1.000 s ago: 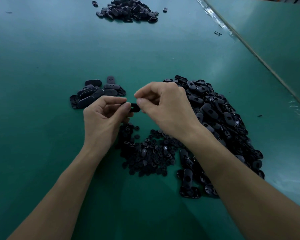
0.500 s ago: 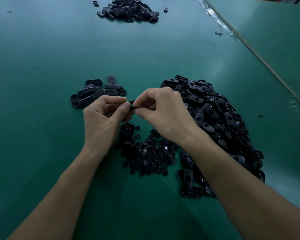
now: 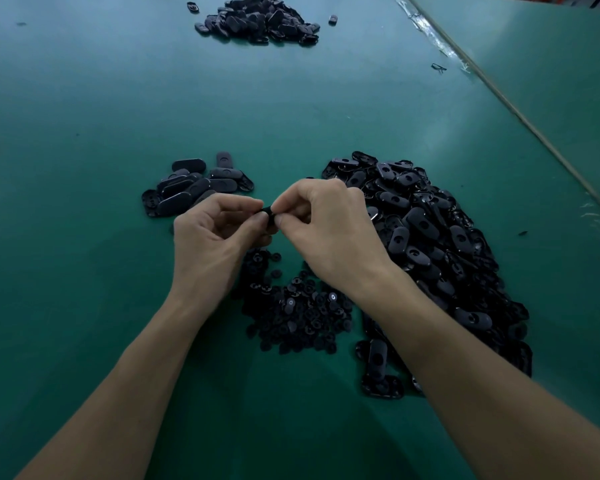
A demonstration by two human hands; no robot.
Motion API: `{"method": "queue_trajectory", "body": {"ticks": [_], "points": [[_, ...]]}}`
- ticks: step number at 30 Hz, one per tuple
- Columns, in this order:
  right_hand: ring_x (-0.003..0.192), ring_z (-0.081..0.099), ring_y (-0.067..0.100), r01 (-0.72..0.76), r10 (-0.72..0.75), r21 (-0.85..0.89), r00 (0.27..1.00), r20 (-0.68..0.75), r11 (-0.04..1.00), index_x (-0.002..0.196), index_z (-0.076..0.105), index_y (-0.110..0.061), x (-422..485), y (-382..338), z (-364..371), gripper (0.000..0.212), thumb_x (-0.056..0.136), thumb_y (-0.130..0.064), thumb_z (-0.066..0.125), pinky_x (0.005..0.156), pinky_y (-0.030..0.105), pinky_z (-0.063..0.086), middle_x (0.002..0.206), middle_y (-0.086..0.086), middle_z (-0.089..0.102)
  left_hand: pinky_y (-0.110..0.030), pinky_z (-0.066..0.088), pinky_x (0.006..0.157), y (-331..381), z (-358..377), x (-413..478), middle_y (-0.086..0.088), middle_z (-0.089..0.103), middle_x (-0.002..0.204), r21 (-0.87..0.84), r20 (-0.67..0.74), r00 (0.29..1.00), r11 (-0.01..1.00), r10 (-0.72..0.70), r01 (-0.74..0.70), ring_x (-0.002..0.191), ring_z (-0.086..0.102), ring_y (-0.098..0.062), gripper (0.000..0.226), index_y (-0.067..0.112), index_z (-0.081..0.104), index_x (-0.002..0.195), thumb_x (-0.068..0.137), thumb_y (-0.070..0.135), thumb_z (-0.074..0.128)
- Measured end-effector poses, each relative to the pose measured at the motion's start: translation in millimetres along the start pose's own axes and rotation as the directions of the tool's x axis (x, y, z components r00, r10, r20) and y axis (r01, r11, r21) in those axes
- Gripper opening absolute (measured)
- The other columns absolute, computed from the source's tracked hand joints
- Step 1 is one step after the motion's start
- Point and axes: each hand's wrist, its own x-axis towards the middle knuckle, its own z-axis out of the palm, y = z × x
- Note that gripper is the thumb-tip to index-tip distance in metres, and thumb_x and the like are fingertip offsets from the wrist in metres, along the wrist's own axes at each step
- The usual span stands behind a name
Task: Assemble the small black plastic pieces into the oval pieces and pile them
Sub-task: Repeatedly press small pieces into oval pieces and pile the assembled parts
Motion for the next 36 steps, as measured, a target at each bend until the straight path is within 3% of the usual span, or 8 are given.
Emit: {"method": "queue_trajectory", "body": {"ticks": [3,9,16,23,36], "points": [[0.076,0.067,0.003,0.002,-0.002,-0.005,1.0,-0.018,1.0,0.093,0.076,-0.019,0.3,-1.1,0.0,0.013,0.092,-0.01,0.066,0.072,0.02,0.056,0.082,-0.007,0.071,-0.025,0.06,0.068,-0.5,0.9,-0.4,0.001,0.075,0.076,0.013,0.023,1.0,1.0,0.005,-0.005,0.068,0.072,-0.013,0.014,0.009,0.068,0.091,0.087,-0.003,0.072],[0.079,0.067,0.009,0.006,-0.005,-0.021,1.0,0.003,1.0,0.095,0.075,-0.019,-0.8,-1.2,2.6,0.014,0.094,-0.01,0.064,0.076,0.03,0.059,0.087,-0.001,0.071,-0.028,0.062,0.07,-2.2,0.8,-1.1,0.0,0.076,0.078,0.028,0.044,0.999,0.999,0.015,-0.016,0.068,0.073,-0.016,0.014,0.01,0.069,0.09,0.087,-0.003,0.072],[0.087,0.066,0.011,-0.007,0.008,-0.025,0.999,0.035,1.0,0.095,0.075,-0.019,0.5,-2.4,-0.3,0.015,0.094,-0.011,0.062,0.079,0.03,0.057,0.087,-0.002,0.071,-0.021,0.057,0.065,-0.9,2.4,-1.2,0.002,0.075,0.074,0.01,0.026,0.999,1.0,0.021,-0.021,0.064,0.071,-0.011,0.013,0.008,0.068,0.09,0.086,-0.004,0.072],[0.079,0.064,0.006,-0.014,0.014,-0.013,0.999,0.03,1.0,0.091,0.072,-0.018,-1.1,-3.3,-0.6,0.009,0.091,-0.013,0.064,0.072,0.024,0.056,0.081,-0.006,0.068,-0.024,0.06,0.068,-0.9,2.0,-1.3,0.002,0.075,0.076,0.017,0.024,0.999,0.999,0.03,-0.031,0.067,0.072,-0.013,0.016,0.011,0.069,0.089,0.085,-0.004,0.073],[0.08,0.064,0.008,-0.013,0.015,-0.03,0.999,0.051,0.999,0.091,0.073,-0.02,-2.2,-4.3,-1.5,0.012,0.091,-0.012,0.064,0.075,0.03,0.059,0.082,-0.004,0.068,-0.023,0.06,0.069,-1.5,0.0,-0.7,0.003,0.076,0.078,0.037,0.031,0.998,0.998,0.05,-0.051,0.07,0.073,-0.012,0.021,0.015,0.07,0.088,0.086,-0.005,0.073]]}}
